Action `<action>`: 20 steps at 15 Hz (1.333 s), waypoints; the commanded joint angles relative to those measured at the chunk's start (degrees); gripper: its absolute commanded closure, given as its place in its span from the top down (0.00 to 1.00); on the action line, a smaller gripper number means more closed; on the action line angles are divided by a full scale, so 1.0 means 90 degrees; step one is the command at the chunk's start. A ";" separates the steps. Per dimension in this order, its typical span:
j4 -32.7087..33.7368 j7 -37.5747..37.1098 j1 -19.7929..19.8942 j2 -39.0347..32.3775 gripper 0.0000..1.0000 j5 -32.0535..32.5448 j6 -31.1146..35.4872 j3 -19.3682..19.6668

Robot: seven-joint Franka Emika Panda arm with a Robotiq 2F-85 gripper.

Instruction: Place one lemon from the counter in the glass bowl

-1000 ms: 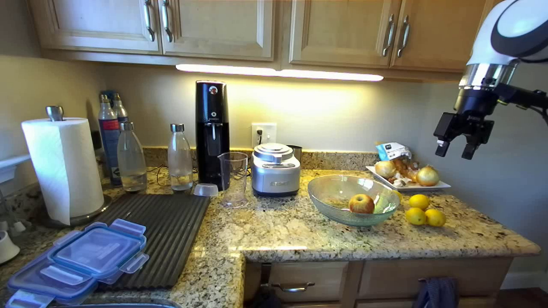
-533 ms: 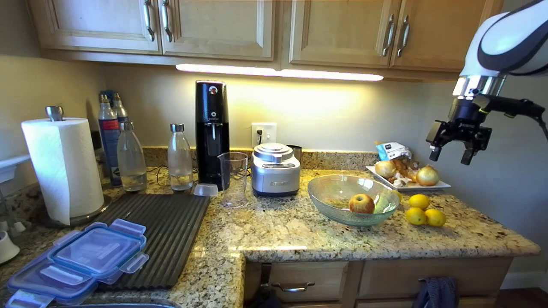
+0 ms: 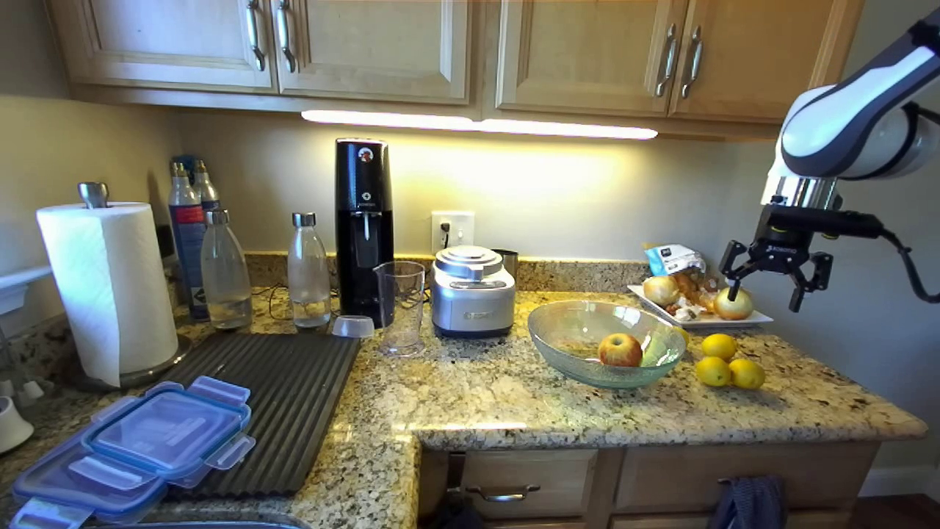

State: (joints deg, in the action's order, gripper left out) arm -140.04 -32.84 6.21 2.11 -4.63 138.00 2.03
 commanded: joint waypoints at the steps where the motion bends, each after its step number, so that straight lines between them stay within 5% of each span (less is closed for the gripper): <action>1: 0.0061 -0.0256 -0.0069 -0.0131 1.00 -0.0009 0.0029 0.0108; 6: 0.0190 -0.0622 -0.0079 -0.0316 1.00 -0.0019 0.0051 0.0161; 15: 0.0629 -0.3501 -0.0235 -0.1716 1.00 0.1056 0.0877 0.0777; 20: 0.0651 -0.4242 -0.0324 -0.2181 1.00 0.0658 0.1495 0.0975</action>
State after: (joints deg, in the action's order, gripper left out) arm -134.10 -66.95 4.81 -15.87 3.20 148.15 9.16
